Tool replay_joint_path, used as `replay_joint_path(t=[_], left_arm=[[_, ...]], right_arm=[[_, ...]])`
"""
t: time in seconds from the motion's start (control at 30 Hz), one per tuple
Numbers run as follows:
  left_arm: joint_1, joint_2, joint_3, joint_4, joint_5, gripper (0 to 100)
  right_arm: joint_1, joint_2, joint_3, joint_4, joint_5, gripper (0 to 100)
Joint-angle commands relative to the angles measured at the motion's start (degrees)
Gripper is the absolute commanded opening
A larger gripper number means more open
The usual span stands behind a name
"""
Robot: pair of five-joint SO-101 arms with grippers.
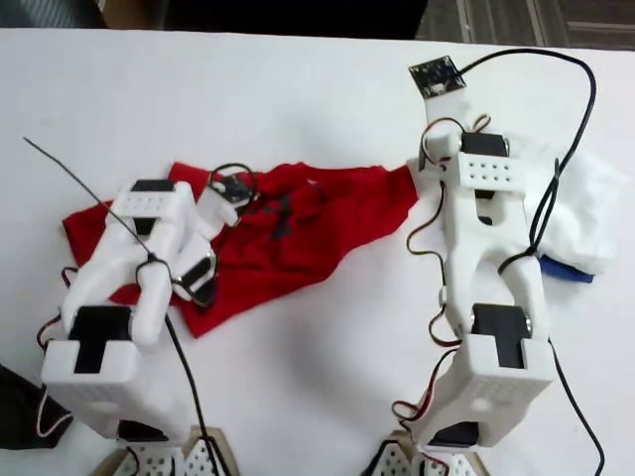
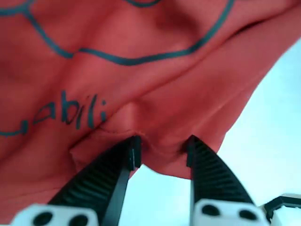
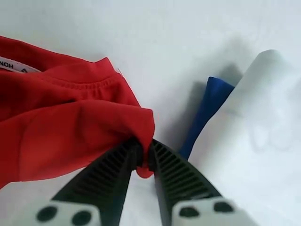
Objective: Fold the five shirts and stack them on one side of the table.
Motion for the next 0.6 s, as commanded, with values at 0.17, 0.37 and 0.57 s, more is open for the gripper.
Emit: replay_joint_path(t=[0.17, 0.37, 0.57], left_arm=[[-0.18, -3.96, -2.24, 2.37, -0.62, 3], [-0.44, -17.41, -12.00, 16.00, -0.53, 3], [-1.14, -30.59, -28.70, 27.96, -0.09, 3]], right_arm=[[0.22, -3.91, -1.05, -0.40, 0.18, 2.3], [-2.51, -7.96, -4.04, 2.95, 0.18, 2.3], [-2.95, -22.73, -7.30, 7.96, 0.62, 2.2]])
